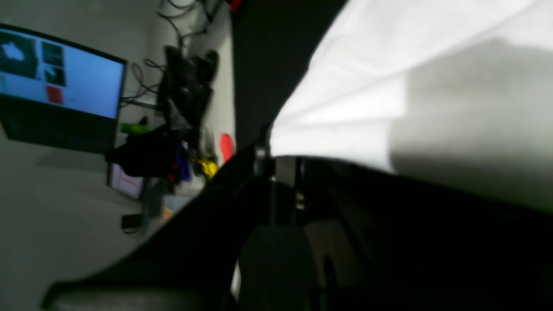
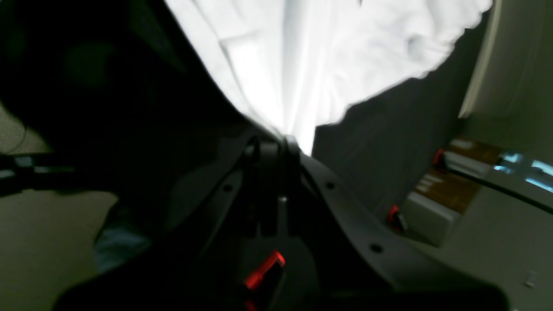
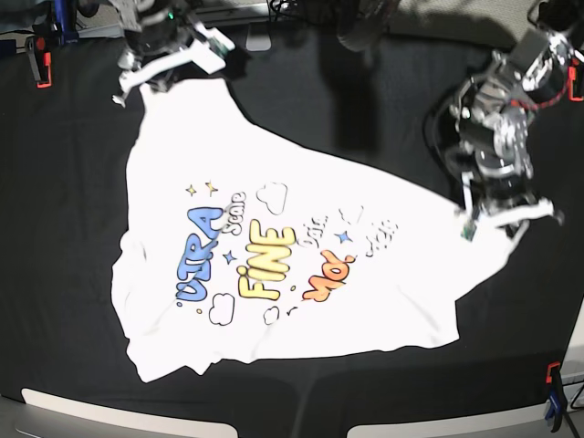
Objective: Layout the t-shirt on the table in an organized manner, then fold the t-shirt properly
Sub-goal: 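Lift and drag the shirt with both grippers to flatten it, then release the shirt shoulders and open both grippers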
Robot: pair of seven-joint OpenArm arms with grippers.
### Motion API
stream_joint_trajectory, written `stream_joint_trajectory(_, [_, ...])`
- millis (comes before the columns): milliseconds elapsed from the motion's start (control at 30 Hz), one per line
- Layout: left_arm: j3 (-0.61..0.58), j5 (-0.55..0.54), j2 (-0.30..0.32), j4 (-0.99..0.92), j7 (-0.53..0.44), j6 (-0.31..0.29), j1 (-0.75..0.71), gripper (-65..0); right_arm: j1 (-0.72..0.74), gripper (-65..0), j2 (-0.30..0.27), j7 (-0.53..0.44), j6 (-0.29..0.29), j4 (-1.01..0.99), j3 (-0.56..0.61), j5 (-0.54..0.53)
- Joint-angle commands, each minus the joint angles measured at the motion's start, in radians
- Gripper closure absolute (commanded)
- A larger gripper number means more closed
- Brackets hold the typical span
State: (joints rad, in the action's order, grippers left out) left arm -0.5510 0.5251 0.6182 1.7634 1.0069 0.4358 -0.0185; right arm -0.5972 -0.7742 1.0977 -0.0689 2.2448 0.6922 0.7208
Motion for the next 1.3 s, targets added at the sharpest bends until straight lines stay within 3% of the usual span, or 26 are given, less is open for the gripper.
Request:
stream_joint_trajectory(0, [0.008, 0.034, 0.014, 0.028, -0.004, 0.007, -0.013, 0.0, -0.020, 0.0, -0.027, 0.023, 0.016, 0.033, -0.005, 0.035])
stream_joint_trajectory(100, [0.008, 0.077, 0.014, 0.068, 0.016, 0.006, -0.101, 0.0, -0.072, 0.0, -0.065, 0.023, 0.017, 0.061, -0.005, 0.066])
stream_joint_trajectory(333, [0.008, 0.315, 0.014, 0.157, 0.134, 0.008, -0.294, 0.0, -0.206, 0.0, -0.153, 0.023, 0.017, 0.068, -0.005, 0.067])
stream_joint_trajectory(533, [0.008, 0.323, 0.014, 0.191, 0.154, 0.009, -0.437, 0.0, -0.360, 0.0, -0.251, 0.023, 0.023, 0.068, -0.005, 0.171])
stream_joint_trajectory(733, [0.008, 0.332, 0.013, 0.192, 0.178, 0.009, -0.571, 0.0, -0.492, 0.0, -0.322, 0.024, 0.071, 0.068, -0.005, 0.171])
stream_joint_trajectory(933, [0.008, 0.468, -0.008, 0.192, 0.182, 0.026, -0.622, 0.0, -0.514, 0.0, -0.322, 0.024, 0.085, 0.068, -0.005, 0.226])
stream_joint_trajectory(1133, [0.008, 0.737, -0.011, 0.194, 0.170, 0.062, -0.609, 0.0, -0.509, 0.0, -0.317, 0.024, 0.165, 0.069, -0.005, 0.323])
stream_joint_trajectory(1267, [0.008, 0.735, -0.011, 0.193, 0.059, 0.062, -0.563, 0.0, -0.455, 0.0, -0.314, 0.024, 0.207, 0.069, -0.005, 0.322])
